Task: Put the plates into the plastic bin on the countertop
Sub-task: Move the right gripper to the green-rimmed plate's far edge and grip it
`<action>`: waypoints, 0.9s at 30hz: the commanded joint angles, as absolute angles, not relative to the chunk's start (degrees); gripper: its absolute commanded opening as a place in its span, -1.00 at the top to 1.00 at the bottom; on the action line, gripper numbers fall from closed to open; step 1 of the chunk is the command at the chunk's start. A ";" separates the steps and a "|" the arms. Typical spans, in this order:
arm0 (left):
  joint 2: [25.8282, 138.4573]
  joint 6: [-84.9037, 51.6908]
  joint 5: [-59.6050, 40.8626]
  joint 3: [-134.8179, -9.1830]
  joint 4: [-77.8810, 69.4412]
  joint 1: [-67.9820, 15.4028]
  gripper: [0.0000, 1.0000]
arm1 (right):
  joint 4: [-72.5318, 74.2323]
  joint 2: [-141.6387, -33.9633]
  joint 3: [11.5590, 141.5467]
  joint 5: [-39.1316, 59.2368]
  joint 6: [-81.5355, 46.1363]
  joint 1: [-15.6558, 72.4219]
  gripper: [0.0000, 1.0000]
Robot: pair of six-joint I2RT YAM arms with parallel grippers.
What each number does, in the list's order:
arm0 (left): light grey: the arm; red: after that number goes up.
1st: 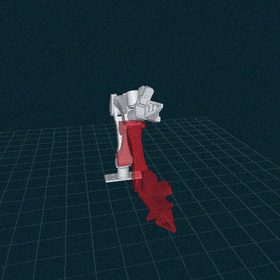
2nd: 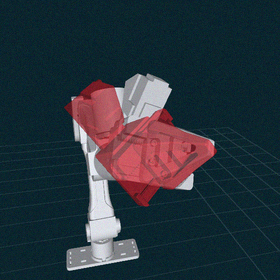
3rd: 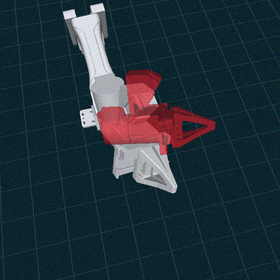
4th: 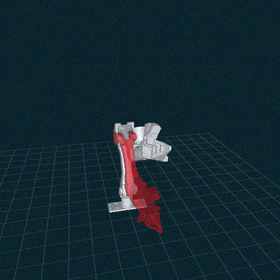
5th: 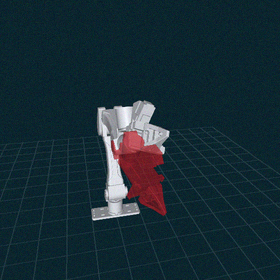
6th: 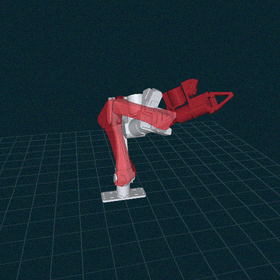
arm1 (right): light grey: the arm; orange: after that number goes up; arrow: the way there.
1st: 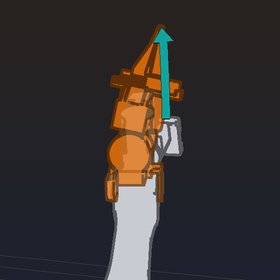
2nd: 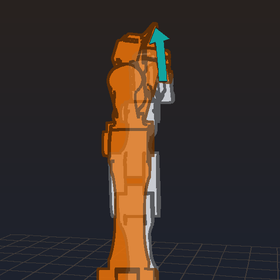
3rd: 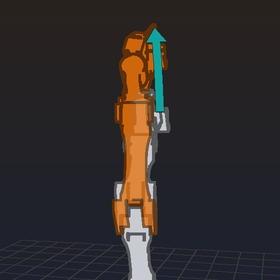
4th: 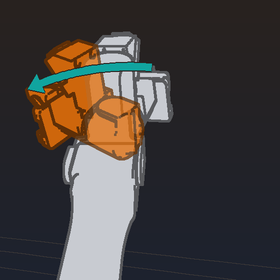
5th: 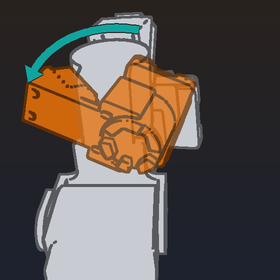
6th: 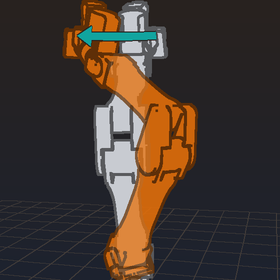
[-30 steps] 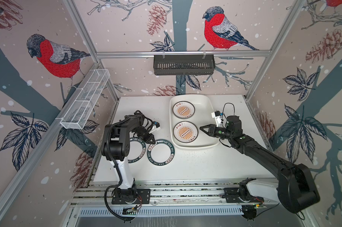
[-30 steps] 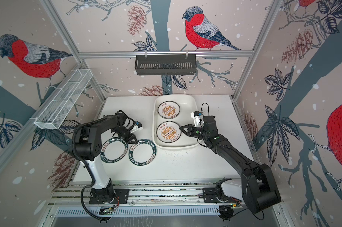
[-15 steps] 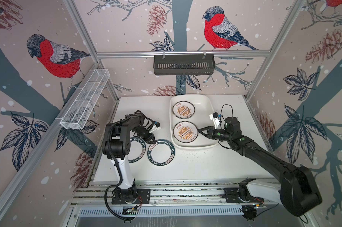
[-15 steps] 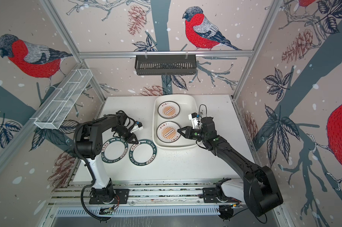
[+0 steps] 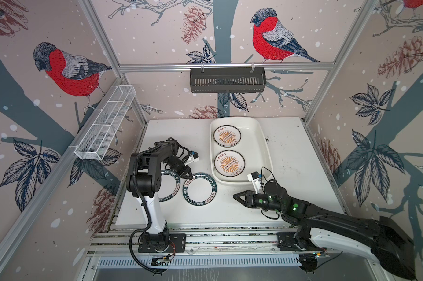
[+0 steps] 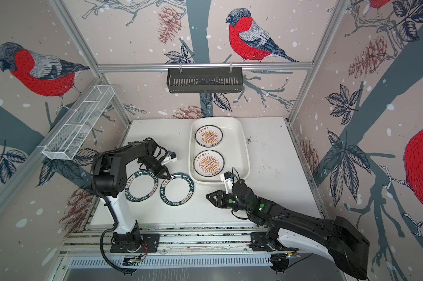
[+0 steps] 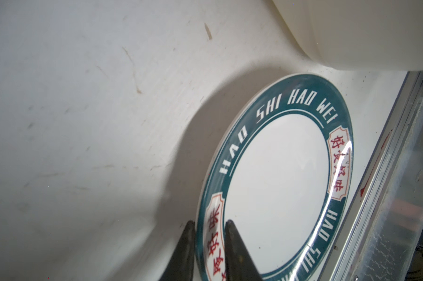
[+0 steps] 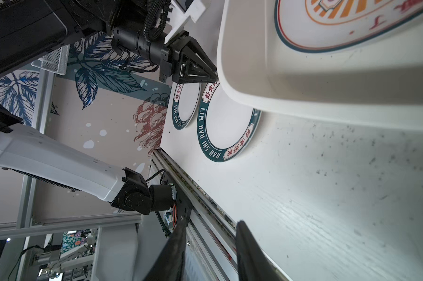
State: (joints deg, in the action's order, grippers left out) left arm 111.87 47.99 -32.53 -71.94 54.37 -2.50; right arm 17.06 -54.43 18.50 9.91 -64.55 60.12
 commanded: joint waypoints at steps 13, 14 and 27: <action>113.38 56.79 -36.27 -70.84 60.80 -2.46 0.59 | 41.88 -78.95 17.89 -18.21 -83.09 76.73 0.28; 113.38 57.17 -36.47 -70.87 61.03 -2.46 0.60 | 43.62 -81.22 18.19 -18.66 -84.02 77.21 0.28; 110.34 59.08 -38.84 -68.70 61.40 -2.38 0.63 | 56.60 -96.27 19.98 -20.18 -88.64 77.48 0.32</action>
